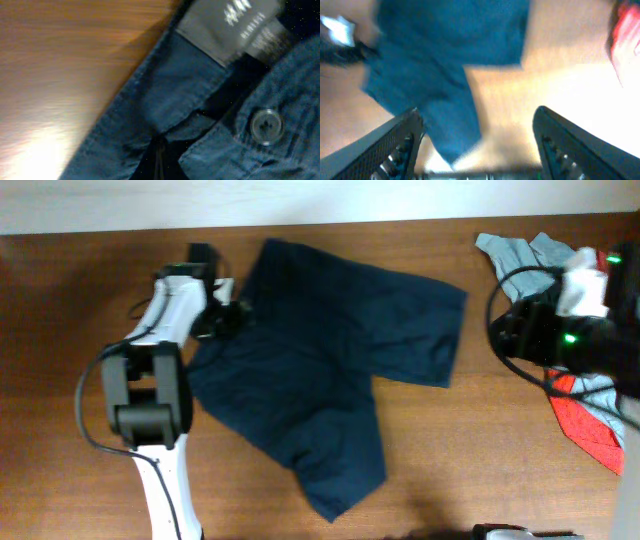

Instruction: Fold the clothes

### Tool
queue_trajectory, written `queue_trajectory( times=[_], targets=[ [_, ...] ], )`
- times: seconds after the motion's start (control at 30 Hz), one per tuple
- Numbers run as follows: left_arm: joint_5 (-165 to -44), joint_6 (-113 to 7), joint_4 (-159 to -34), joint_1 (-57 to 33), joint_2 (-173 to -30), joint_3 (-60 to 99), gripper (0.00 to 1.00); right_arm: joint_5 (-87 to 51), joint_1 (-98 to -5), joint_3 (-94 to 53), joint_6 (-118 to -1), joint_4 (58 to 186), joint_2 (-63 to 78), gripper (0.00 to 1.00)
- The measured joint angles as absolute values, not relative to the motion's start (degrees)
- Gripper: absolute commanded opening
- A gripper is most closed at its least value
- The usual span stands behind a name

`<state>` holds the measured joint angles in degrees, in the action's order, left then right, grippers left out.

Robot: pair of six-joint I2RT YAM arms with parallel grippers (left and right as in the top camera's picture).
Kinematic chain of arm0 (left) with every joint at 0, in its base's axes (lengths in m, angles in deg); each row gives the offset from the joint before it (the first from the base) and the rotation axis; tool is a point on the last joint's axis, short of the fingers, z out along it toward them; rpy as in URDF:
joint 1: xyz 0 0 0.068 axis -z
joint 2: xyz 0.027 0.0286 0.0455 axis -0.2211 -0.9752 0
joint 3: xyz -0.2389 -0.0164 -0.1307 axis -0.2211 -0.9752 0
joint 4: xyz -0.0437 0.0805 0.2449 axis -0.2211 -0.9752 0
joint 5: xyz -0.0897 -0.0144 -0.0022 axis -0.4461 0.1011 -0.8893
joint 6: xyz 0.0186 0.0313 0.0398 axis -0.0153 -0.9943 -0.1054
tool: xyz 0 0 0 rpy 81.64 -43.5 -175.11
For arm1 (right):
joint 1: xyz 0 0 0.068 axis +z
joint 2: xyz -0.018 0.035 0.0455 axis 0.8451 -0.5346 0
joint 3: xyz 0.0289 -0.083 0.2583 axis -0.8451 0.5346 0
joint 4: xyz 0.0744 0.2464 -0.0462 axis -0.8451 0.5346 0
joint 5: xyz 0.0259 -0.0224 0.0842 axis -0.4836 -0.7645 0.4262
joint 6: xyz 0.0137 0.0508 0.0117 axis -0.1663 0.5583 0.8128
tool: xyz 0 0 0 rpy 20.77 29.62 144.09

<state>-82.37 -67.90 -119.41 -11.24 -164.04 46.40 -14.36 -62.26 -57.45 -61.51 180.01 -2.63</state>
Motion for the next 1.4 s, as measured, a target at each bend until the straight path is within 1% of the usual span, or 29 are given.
queue_trajectory(
  times=[0.1, 0.17, 0.23, 0.27, 0.3, 0.5, 0.6, 0.63, 0.67, 0.7, 0.73, 0.77, 0.8, 0.83, 0.87, 0.93, 0.97, 1.03, 1.07, 1.1, 1.13, 1.17, 1.23, 1.27, 1.33, 1.37, 1.4],
  targets=[
    [-81.71, -65.58, -121.25, -17.46, -164.04, 46.47, 0.00, -14.36, -58.79, -49.82, -62.36, 176.91, -9.45, 0.73],
    [-81.12, -64.99, -121.86, -19.04, -164.04, 46.49, 0.01, -14.31, -56.99, -46.26, -63.04, 174.59, -12.21, 0.73],
    [-80.69, -64.69, -122.19, -19.32, -164.04, 46.53, 0.01, -12.87, -53.72, -40.03, -64.48, 168.80, -15.36, 0.74],
    [-80.25, -64.55, -122.30, -19.19, -164.04, 46.58, 0.01, -10.29, -51.16, -35.68, -66.01, 163.01, -17.43, 0.74],
    [-79.88, -64.44, -122.36, -19.02, -164.04, 46.62, 0.00, -7.82, -48.82, -32.40, -67.13, 159.80, -19.49, 0.74],
    [-79.83, -64.12, -122.97, -18.99, -164.04, 46.69, 0.01, 4.05, -40.19, -21.76, -68.98, 146.44, -28.36, 0.74],
    [-79.83, -64.12, -123.11, -18.99, -164.04, 46.69, 0.00, 9.23, -36.71, -17.78, -68.52, 137.15, -31.44, 0.72],
    [-79.83, -64.12, -123.11, -18.99, -164.04, 46.69, 0.01, 10.15, -35.82, -16.67, -67.82, 133.00, -31.88, 0.68],
    [-79.83, -64.12, -123.15, -18.99, -164.04, 46.69, 0.00, 11.02, -34.74, -15.46, -66.64, 128.39, -32.34, 0.61],
    [-79.86, -64.12, -123.13, -18.99, -164.04, 46.69, 0.00, 11.55, -33.91, -14.61, -65.55, 125.72, -32.49, 0.45],
    [-79.83, -64.12, -123.15, -18.99, -164.04, 46.69, 0.01, 11.72, -33.48, -14.35, -65.11, 124.48, -32.53, 0.36],
    [-79.83, -64.12, -123.15, -18.99, -164.04, 46.69, 0.01, 12.09, -32.67, -13.93, -63.76, 122.03, -32.60, 0.21],
    [-79.83, -64.12, -123.15, -18.99, -164.04, 46.69, 0.00, 12.33, -32.38, -13.93, -62.89, 121.61, -32.60, 0.18],
    [-79.83, -64.12, -123.15, -18.99, -164.04, 46.69, 0.00, 12.53, -32.23, -13.96, -62.56, 121.46, -32.60, 0.06],
    [-79.83, -64.12, -123.15, -18.99, -164.04, 46.69, 0.01, 12.68, -32.10, -14.06, -61.99, 121.72, -32.60, 0.04],
    [-79.83, -64.12, -123.15, -18.99, -164.04, 46.69, 0.01, 11.70, -32.17, -15.22, -61.29, 125.07, -32.58, 0.04],
    [-79.83, -64.12, -123.15, -18.99, -164.04, 46.69, 0.00, 9.40, -32.25, -17.26, -61.14, 129.20, -32.47, 0.04],
    [-79.83, -64.12, -123.26, -18.99, -164.04, 46.69, 0.01, 4.64, -32.30, -22.35, -61.68, 136.67, -31.92, 0.04],
    [-79.83, -64.12, -123.32, -18.99, -164.04, 46.69, 0.01, 1.14, -32.01, -27.51, -62.38, 141.48, -31.55, 0.04],
    [-79.83, -64.12, -123.35, -18.97, -164.04, 46.69, 0.01, -0.89, -31.92, -31.07, -63.06, 142.92, -31.09, 0.04],
    [-79.81, -64.12, -123.35, -18.95, -164.04, 46.69, 0.00, -2.64, -31.62, -35.03, -63.76, 144.72, -30.76, 0.22],
    [-79.81, -64.12, -123.35, -18.95, -164.04, 46.69, 0.01, -5.39, -30.39, -41.34, -65.09, 144.58, -29.02, 0.26],
    [-79.81, -64.10, -123.35, -18.95, -164.04, 46.69, 0.00, -6.99, -28.17, -43.03, -65.92, 142.88, -27.73, 0.48],
    [-79.81, -64.12, -123.35, -18.95, -164.04, 46.69, 0.01, -7.34, -27.03, -43.29, -66.43, 142.79, -27.77, 0.54],
    [-79.81, -64.12, -123.35, -18.95, -164.04, 46.69, 0.01, -8.10, -24.47, -43.29, -66.67, 144.26, -28.36, 0.63],
    [-79.81, -64.12, -123.35, -18.95, -164.04, 46.69, 0.00, -9.07, -23.55, -43.29, -66.43, 145.41, -28.84, 0.69],
    [-79.81, -64.12, -123.35, -18.95, -164.04, 46.69, 0.00, -11.05, -22.40, -43.27, -66.45, 147.32, -29.58, 0.72]
  ],
)
